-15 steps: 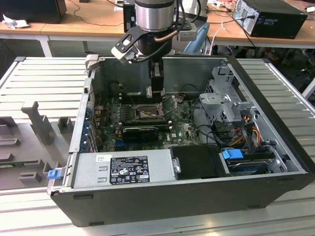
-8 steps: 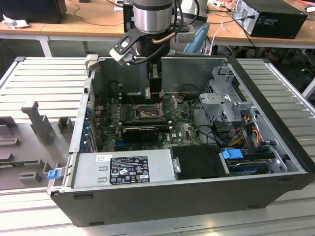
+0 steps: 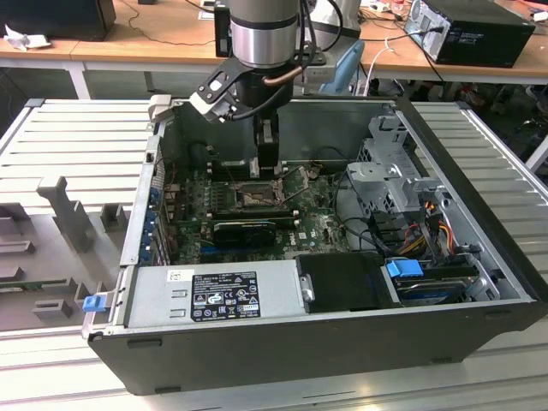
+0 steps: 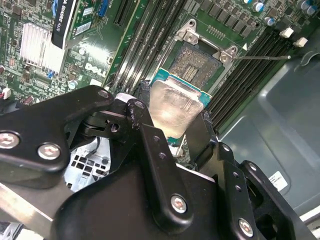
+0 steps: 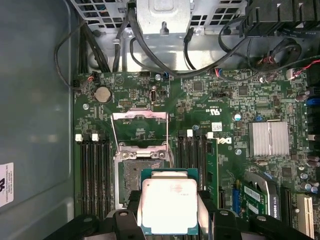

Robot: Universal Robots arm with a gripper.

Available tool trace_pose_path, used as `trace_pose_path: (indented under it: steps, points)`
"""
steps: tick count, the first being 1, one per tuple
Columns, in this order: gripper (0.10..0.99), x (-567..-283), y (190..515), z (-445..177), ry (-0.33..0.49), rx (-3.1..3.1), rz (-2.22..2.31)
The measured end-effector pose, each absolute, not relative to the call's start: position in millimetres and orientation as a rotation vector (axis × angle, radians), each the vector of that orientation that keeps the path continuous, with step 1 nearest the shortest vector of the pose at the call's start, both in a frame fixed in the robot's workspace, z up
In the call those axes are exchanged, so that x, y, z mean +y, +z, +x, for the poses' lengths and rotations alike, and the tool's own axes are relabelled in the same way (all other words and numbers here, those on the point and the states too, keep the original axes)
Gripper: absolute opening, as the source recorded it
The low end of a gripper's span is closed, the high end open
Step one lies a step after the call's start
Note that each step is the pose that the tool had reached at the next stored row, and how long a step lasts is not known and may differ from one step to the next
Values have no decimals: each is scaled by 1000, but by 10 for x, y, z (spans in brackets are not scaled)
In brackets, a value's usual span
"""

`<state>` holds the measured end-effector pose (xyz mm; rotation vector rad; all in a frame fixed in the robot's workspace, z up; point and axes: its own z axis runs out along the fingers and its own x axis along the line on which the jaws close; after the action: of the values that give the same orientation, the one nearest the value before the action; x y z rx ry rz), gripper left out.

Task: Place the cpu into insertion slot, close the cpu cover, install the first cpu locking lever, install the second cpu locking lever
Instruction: 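Place the cpu into insertion slot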

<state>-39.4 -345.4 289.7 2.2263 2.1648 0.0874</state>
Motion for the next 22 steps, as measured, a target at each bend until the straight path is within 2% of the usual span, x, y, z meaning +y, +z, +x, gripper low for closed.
trace_pose_path:
  steps: [9,22]
  points:
    - [529,-3455,2799,-398,84,2174,2221]
    - [529,-3331,2453,-430,84,2195,2201]
